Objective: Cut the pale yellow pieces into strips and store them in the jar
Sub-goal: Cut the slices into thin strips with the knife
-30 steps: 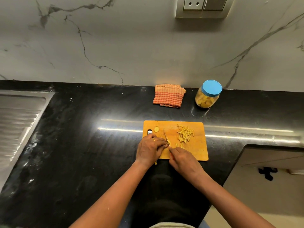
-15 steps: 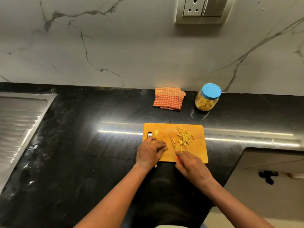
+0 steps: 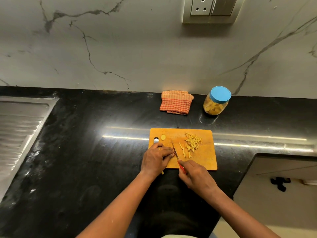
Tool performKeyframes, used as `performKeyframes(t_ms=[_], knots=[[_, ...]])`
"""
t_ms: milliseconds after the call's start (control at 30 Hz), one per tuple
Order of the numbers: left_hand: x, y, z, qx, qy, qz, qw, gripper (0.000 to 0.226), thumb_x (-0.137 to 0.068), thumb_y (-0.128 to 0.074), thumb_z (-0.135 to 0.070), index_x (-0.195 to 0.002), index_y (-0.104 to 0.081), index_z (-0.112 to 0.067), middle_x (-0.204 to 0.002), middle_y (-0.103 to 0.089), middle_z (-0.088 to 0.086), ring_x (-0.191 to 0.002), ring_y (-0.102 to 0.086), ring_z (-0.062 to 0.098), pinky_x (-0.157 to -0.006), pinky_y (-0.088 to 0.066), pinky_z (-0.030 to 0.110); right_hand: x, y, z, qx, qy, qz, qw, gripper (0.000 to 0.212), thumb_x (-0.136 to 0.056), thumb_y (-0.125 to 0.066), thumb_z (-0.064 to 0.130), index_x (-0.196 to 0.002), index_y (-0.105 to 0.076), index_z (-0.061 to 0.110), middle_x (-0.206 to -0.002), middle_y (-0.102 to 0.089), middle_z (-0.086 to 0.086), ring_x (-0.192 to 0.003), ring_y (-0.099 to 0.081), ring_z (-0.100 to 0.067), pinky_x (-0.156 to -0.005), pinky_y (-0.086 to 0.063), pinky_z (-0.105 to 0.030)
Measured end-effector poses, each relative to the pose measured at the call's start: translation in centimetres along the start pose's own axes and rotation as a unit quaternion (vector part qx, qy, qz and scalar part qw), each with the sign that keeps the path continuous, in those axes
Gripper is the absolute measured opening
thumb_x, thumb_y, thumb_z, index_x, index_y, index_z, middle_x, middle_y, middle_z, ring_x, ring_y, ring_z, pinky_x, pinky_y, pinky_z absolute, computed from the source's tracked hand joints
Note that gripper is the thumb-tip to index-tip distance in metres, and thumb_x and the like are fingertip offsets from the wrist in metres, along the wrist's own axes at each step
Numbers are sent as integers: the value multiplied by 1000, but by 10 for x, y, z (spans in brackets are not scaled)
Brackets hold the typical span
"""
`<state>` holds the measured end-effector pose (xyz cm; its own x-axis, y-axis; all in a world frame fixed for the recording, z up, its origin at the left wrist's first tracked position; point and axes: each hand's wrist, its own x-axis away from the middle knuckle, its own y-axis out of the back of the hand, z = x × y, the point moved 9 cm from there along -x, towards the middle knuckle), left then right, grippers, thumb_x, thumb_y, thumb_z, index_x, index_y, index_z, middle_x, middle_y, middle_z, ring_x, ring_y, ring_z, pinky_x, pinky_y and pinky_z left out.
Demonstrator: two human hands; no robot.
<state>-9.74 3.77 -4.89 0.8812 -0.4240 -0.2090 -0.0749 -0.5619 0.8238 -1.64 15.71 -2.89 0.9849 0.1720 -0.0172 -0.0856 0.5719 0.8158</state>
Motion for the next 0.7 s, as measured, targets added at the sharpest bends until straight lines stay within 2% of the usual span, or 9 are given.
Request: performKeyframes(t_ms=[167, 467, 700], knots=[[1, 1, 0, 4, 0, -3, 1000, 18, -79, -79, -32, -96, -79, -27, -97, -74, -17, -99, -60, 10, -74, -55, 25, 0, -2, -3, -1, -5, 6, 1000, 37, -94, -58, 22, -130, -59, 9, -102, -66, -5, -87, -62, -17, -77, -53, -29], [1, -2, 2, 5, -2, -7, 1000, 16, -79, -79, -32, -94, -79, -27, -96, -74, -18, -99, -60, 9, -74, -55, 23, -8, -16, -4, 18, -7, 76, 997, 40, -100, -47, 25, -138, -50, 11, -115, -63, -7, -100, -60, -20, -87, -49, -30], [1, -3, 3, -9, 4, -3, 1000, 17, -79, -78, -35, -95, -79, -28, -96, -73, -19, -99, -61, 8, -72, -56, 24, -22, -14, -2, 56, -6, 60, 997, 38, -101, -45, 25, -135, -52, 11, -112, -63, -8, -96, -60, -22, -84, -49, -31]])
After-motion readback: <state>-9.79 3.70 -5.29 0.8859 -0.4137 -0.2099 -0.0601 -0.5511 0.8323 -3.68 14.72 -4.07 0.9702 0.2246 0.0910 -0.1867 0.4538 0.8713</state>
